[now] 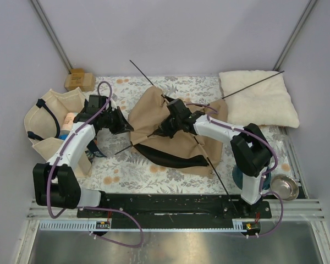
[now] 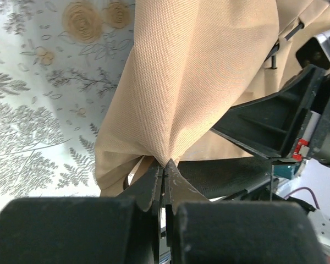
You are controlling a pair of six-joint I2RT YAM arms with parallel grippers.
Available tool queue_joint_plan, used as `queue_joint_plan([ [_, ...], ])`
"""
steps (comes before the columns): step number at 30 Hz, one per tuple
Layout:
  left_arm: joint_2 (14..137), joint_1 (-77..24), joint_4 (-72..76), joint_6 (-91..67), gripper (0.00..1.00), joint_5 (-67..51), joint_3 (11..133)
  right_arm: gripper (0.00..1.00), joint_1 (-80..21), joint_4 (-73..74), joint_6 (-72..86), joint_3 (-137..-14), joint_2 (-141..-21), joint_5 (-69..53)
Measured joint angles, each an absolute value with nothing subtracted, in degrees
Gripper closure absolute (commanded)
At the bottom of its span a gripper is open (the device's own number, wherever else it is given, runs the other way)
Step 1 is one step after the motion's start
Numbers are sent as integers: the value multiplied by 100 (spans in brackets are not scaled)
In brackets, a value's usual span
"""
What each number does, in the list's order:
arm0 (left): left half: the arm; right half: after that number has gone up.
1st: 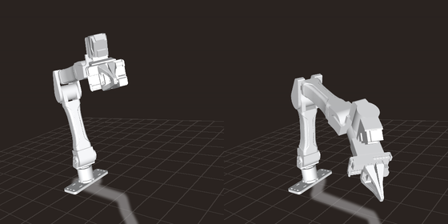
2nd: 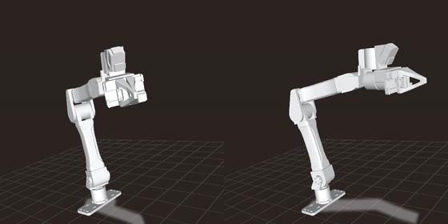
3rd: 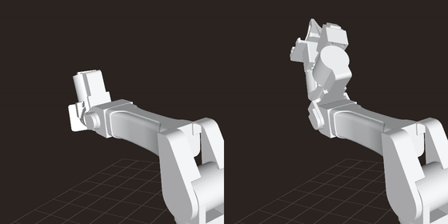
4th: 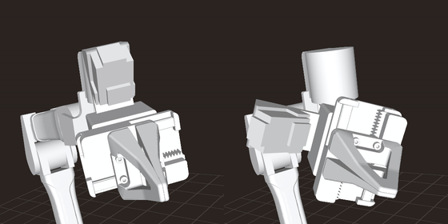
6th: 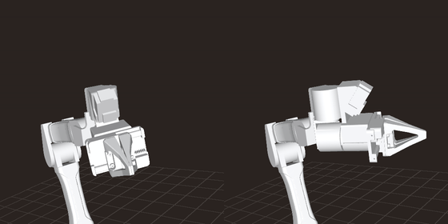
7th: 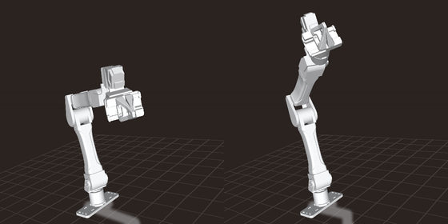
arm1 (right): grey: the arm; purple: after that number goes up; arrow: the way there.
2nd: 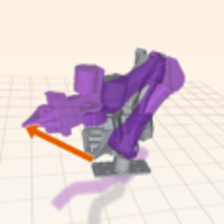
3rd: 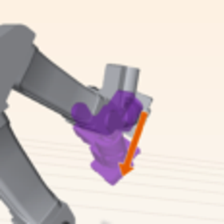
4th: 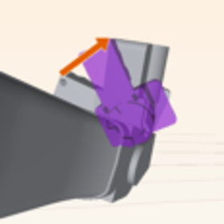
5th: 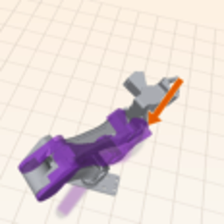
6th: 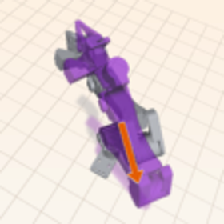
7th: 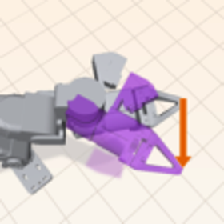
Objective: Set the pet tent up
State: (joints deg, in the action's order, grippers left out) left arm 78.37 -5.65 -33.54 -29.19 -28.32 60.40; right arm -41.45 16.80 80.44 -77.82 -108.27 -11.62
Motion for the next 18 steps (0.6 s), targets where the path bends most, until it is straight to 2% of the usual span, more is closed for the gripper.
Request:
queue_joint_plan([
  [10, 7175, -545, -4193, -2528, 100, -2233, 6040, 98, -4176, 1590, 8025, -7782, -10816, -862],
  [11, 7098, -545, -4235, -2506, 100, -2228, 6040, 95, -4180, 1546, 8014, -7782, -10816, -849],
  [13, 7006, -543, -4281, -2482, 100, -2220, 6038, 77, -4209, 1466, 7985, -7782, -10816, -845],
  [15, 6936, -539, -4322, -2475, 100, -2222, 6034, 66, -4237, 1409, 7931, -7782, -10807, -847],
  [18, 6895, -534, -4327, -2473, 100, -2231, 6029, 60, -4289, 1343, 7819, -7767, -10763, -843],
])
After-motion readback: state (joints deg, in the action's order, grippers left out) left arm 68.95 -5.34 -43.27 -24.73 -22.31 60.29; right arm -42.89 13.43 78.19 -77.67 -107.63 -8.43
